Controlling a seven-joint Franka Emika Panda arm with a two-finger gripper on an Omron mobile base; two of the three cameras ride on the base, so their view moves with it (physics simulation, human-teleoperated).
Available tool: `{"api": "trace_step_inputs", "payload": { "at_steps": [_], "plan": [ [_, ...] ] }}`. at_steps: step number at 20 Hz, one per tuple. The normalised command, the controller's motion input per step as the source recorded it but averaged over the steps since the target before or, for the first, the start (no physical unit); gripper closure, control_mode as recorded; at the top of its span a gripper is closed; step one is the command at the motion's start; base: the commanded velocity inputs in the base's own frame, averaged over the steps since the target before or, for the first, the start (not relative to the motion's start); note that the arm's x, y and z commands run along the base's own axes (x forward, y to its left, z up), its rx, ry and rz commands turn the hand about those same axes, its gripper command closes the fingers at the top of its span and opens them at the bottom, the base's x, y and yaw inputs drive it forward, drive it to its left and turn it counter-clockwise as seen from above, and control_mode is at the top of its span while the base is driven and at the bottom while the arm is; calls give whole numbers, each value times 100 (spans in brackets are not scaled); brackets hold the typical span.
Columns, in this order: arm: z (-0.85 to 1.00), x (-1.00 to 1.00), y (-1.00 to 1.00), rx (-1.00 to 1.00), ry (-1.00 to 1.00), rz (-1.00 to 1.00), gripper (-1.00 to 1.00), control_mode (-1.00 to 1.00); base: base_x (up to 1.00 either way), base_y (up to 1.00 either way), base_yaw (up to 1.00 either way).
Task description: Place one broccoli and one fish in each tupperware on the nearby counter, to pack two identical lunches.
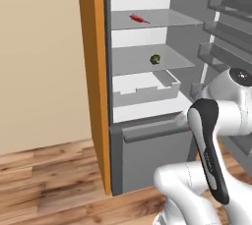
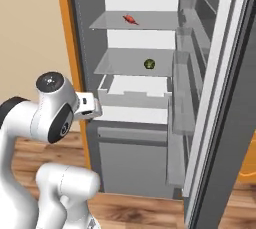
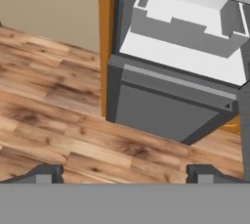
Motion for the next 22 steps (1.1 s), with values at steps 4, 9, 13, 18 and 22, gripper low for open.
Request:
{"api": "trace_step_inputs", "payload": {
  "at_steps": [4, 9, 13, 18, 22],
  "plan": [
    [0, 0, 0, 0, 0, 0, -100, 100, 46, -17, 1],
    [0, 0, 0, 0, 0, 0, -100, 100, 98, 7, 0],
    [0, 0, 0, 0, 0, 0, -100, 100, 91, -1, 2],
    [0, 0, 0, 0, 0, 0, -100, 100, 15, -14, 3],
    [0, 0, 0, 0, 0, 0, -100, 100, 0, -16, 2]
  ]
}}
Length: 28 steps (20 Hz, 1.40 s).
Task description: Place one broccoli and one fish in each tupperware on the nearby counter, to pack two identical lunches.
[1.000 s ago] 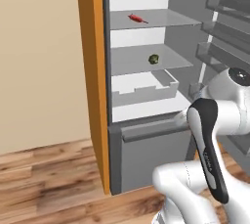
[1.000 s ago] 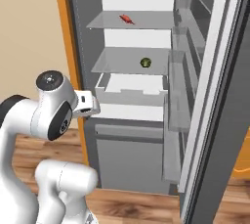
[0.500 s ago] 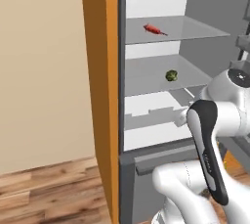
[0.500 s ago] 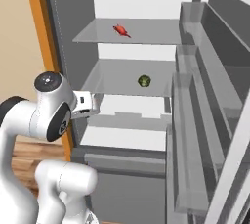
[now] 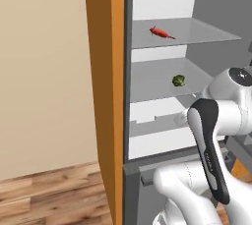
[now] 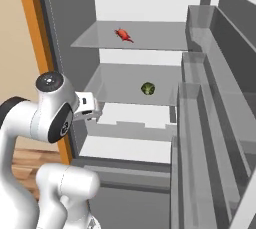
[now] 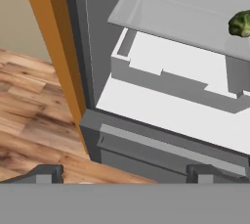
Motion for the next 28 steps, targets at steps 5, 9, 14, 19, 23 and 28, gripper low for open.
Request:
{"api": "trace_step_inputs", "payload": {
  "at_steps": [5, 9, 14, 19, 23, 28],
  "plan": [
    [0, 0, 0, 0, 0, 0, -100, 100, 0, -21, 1],
    [0, 0, 0, 0, 0, 0, -100, 100, 0, -34, 5],
    [0, 0, 0, 0, 0, 0, -100, 100, -3, -32, 12],
    [0, 0, 0, 0, 0, 0, -100, 100, -1, -16, 13],
    [0, 0, 0, 0, 0, 0, -100, 100, -27, -45, 11],
    [0, 0, 0, 0, 0, 0, -100, 100, -27, -51, 9]
  ]
}}
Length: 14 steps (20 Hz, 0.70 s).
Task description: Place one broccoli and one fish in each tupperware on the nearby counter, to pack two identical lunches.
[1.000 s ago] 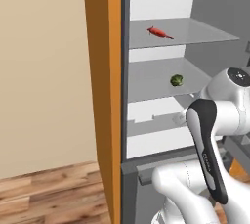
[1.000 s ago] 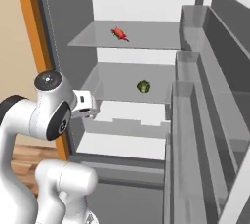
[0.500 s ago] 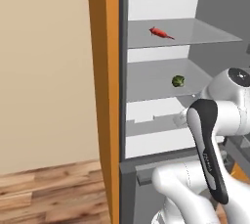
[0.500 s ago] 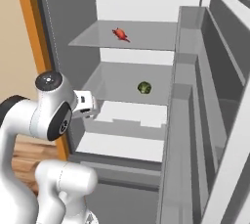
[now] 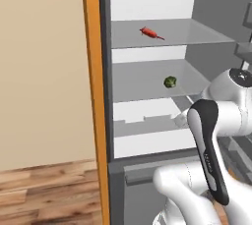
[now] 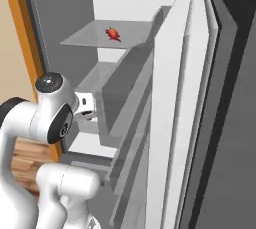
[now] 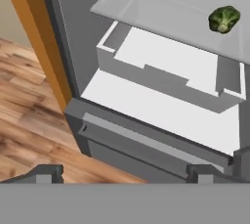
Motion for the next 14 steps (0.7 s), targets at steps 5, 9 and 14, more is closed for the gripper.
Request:
{"api": "trace_step_inputs", "payload": {
  "at_steps": [5, 9, 14],
  "plan": [
    [0, 0, 0, 0, 0, 0, -100, 100, 3, -5, 2],
    [0, 0, 0, 0, 0, 0, -100, 100, 53, 47, 0],
    [0, 5, 2, 0, 0, 0, -100, -100, 28, 18, 0]
  ]
}}
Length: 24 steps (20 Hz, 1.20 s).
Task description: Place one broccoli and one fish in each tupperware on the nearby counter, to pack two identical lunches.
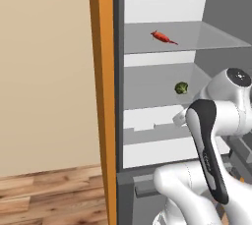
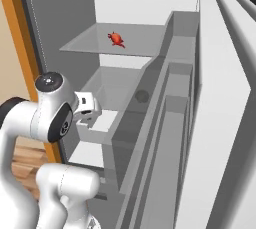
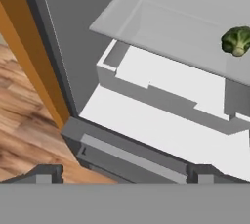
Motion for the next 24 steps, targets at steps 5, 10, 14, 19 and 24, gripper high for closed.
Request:
{"api": "trace_step_inputs", "payload": {
  "at_steps": [5, 10, 14, 19, 24],
  "plan": [
    [13, -1, 0, 0, -13, -2, -100, -100, 0, 0, 0],
    [61, 0, 0, -1, -20, -4, -100, -100, 0, 0, 0],
    [75, 0, -9, 2, -20, -17, -100, -100, 0, 0, 0],
    [88, 9, -30, 19, -9, -17, -100, -100, 0, 0, 0],
    [74, 30, -12, 23, -11, -1, -100, -100, 0, 0, 0]
  ]
}}
